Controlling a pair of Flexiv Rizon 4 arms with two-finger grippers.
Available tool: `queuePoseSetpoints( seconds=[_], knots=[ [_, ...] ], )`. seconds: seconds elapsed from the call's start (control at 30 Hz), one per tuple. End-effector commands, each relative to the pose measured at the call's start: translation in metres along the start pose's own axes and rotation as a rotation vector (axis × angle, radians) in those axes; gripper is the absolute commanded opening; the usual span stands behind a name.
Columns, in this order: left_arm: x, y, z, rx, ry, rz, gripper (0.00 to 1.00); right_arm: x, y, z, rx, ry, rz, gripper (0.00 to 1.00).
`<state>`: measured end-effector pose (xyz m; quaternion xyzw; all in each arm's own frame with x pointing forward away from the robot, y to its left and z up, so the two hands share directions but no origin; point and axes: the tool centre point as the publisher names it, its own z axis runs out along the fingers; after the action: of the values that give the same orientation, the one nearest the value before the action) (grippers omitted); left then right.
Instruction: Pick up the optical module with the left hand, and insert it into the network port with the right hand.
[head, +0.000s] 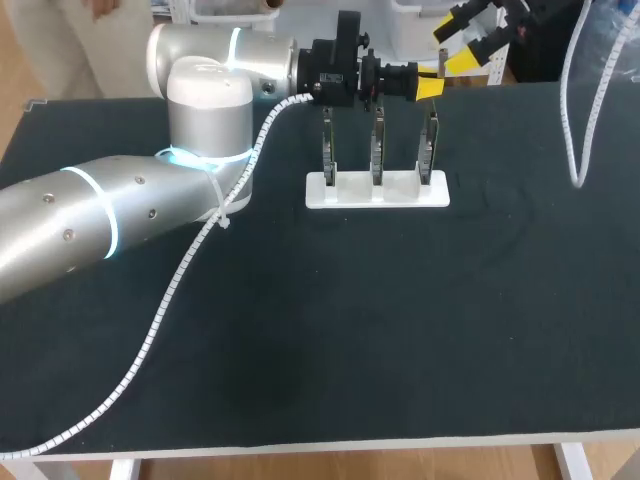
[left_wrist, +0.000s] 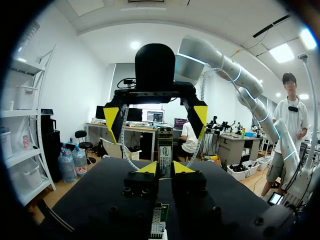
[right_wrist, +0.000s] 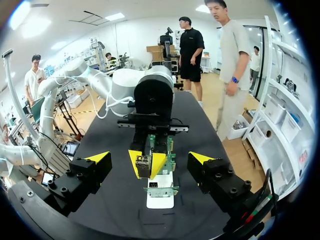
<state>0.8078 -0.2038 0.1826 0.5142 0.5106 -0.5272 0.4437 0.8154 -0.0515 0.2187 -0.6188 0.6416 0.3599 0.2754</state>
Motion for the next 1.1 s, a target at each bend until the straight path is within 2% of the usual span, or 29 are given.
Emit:
queuePoseSetpoints(
  seconds=[0.03,0.63,0.67,0.7,0.73,0.77,1.1],
  knots=[
    [0.0001,0.0004,0.0001,0.000,0.000,0.001,0.00,0.0008,0.0083,0.0020,0.019,0.000,-0.001,1.00],
    [0.0001,0.0004,0.0001,0.000,0.000,0.001,0.00,0.0009,0.0108,0.0040,0.001,0.014,-0.009,1.00],
    [0.0001,0.0004,0.0001,0.000,0.000,0.001,0.00,0.0013,0.0109,0.0040,0.001,0.014,-0.009,0.81],
    [0.0001,0.0004,0.0001,0.000,0.000,0.001,0.00,0.0017,0.0111,0.0041,0.000,0.015,-0.010,0.36],
    [0.0001,0.0004,0.0001,0.000,0.000,0.001,0.00,0.0020,0.0112,0.0042,0.000,0.014,-0.010,0.13],
    [0.0001,0.0004,0.0001,0.000,0.000,0.001,0.00,0.0025,0.0113,0.0044,-0.001,0.014,-0.010,0.00],
    [0.0001,0.0004,0.0001,0.000,0.000,0.001,0.00,0.0038,0.0127,0.0054,-0.007,0.018,-0.008,0.00]
  ],
)
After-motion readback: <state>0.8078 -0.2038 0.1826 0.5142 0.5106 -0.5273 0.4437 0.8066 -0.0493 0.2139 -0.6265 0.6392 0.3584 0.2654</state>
